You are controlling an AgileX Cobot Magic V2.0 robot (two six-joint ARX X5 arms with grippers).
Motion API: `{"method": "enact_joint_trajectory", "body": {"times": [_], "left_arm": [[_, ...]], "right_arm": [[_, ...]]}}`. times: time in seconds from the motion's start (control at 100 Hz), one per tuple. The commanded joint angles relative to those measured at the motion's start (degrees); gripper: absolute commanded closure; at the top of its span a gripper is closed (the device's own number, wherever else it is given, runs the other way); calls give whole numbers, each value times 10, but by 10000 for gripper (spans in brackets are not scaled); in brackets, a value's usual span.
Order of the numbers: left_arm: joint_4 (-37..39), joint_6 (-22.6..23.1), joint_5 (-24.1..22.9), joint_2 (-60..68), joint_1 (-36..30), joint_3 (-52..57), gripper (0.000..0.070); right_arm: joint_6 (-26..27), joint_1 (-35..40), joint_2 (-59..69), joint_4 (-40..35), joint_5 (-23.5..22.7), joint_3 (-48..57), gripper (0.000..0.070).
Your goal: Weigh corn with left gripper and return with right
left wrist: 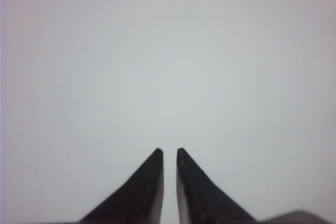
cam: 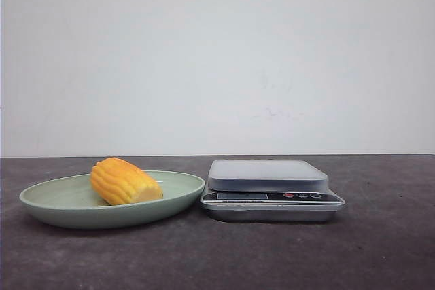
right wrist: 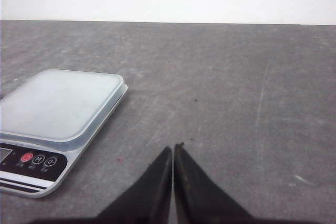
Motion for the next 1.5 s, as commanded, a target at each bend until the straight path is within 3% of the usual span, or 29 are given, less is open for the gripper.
{"method": "enact_joint_trajectory", "body": {"times": [0.0, 0.2, 0.48, 0.6, 0.74, 1.49], "left_arm": [[18, -2, 33, -11, 12, -56, 696], [22, -24, 93, -94, 57, -256, 696], [75, -24, 94, -214, 87, -460, 696], [112, -52, 89, -252, 98, -526, 696], [116, -85, 61, -270, 108, -569, 696], [123, -76, 49, -286, 151, -679, 696]], "right_arm": [[4, -1, -1, 6, 0, -1, 700], [4, -1, -1, 6, 0, -1, 700], [4, -1, -1, 6, 1, -1, 700], [4, -1, -1, 6, 1, -1, 700], [4, -1, -1, 6, 0, -1, 700], [4, -1, -1, 6, 1, -1, 700]]}}
